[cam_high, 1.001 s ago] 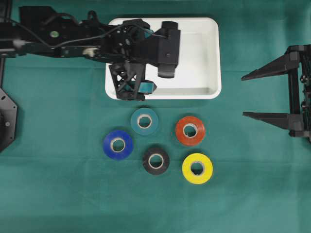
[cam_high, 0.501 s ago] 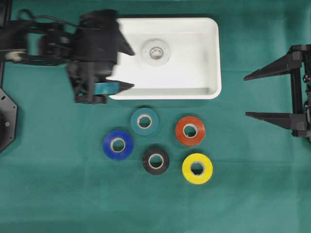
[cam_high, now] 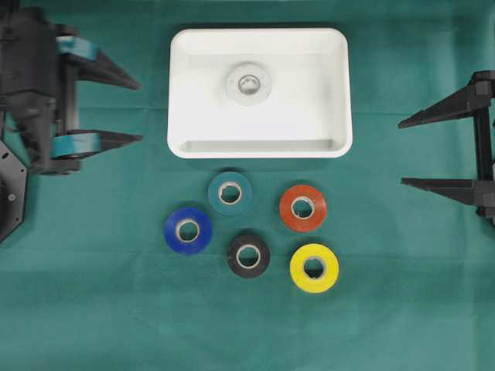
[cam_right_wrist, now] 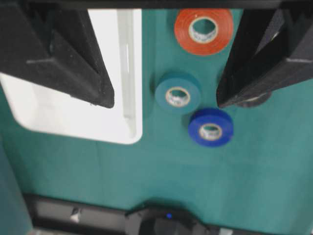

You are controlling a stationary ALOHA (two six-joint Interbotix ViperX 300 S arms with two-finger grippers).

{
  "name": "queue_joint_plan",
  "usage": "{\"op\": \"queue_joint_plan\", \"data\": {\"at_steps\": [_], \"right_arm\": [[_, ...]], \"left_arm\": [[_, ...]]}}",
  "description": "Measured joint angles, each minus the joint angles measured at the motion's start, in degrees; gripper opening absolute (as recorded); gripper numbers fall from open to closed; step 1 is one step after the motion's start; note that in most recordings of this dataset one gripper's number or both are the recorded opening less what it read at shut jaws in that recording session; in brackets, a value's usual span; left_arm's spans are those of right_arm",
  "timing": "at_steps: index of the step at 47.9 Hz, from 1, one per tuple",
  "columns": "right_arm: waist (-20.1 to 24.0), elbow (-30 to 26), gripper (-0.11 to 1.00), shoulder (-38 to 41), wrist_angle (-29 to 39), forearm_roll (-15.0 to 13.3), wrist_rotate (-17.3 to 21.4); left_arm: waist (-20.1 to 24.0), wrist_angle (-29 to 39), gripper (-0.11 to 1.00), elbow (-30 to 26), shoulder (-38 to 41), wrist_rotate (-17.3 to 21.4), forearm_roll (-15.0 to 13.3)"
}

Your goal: Pick up the tape from a random location and place it into the white case.

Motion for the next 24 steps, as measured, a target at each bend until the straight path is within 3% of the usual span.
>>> {"op": "queue_joint_plan", "data": {"at_steps": [24], "right_arm": [[0.0,0.8,0.91,0.0,0.4,0.1,0.0]], "left_arm": [[-0.1,-3.3,0.82,16.0,-14.5,-0.4,-0.4]]}}
